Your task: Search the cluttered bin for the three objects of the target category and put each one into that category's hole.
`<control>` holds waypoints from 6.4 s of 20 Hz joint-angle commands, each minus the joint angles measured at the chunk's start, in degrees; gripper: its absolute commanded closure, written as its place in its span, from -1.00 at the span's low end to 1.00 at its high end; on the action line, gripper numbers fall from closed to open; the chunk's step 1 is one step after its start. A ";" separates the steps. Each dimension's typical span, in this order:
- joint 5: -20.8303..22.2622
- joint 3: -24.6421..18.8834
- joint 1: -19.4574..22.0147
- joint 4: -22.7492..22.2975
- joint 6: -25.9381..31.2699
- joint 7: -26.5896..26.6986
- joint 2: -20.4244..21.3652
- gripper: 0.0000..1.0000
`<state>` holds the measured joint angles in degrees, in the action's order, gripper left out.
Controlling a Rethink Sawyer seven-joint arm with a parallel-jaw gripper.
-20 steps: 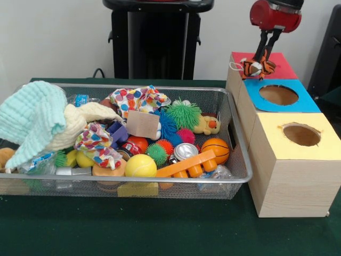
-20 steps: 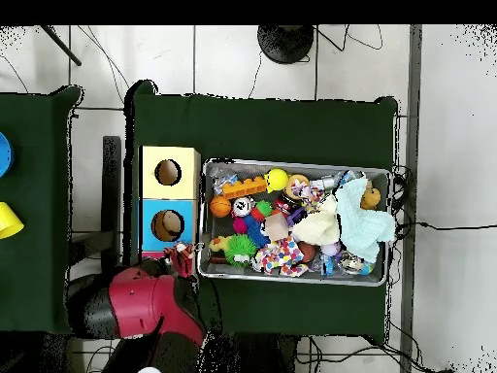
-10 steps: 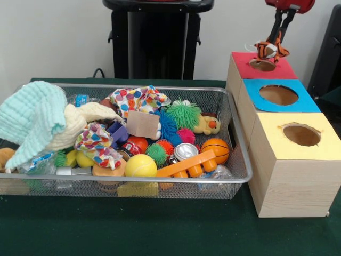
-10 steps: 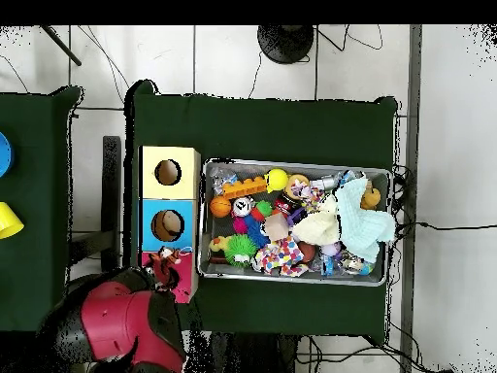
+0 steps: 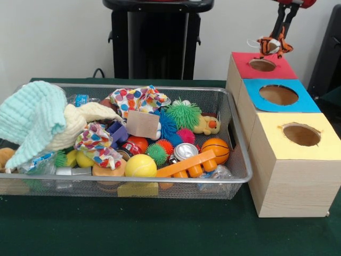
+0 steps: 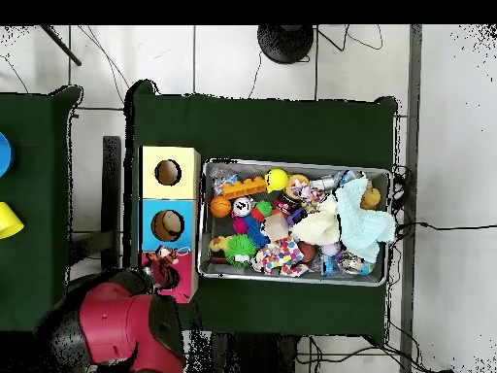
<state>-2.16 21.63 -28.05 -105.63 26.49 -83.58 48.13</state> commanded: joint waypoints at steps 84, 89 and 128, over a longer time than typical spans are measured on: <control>-5.00 5.94 -9.85 -0.03 5.34 -18.79 -7.31 1.00; -4.83 5.93 -9.65 0.12 4.85 -18.70 -7.67 1.00; -4.00 5.65 -8.45 -0.47 3.95 -17.49 -6.44 -1.00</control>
<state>-4.89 29.45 -38.05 -108.01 27.14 -88.05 41.61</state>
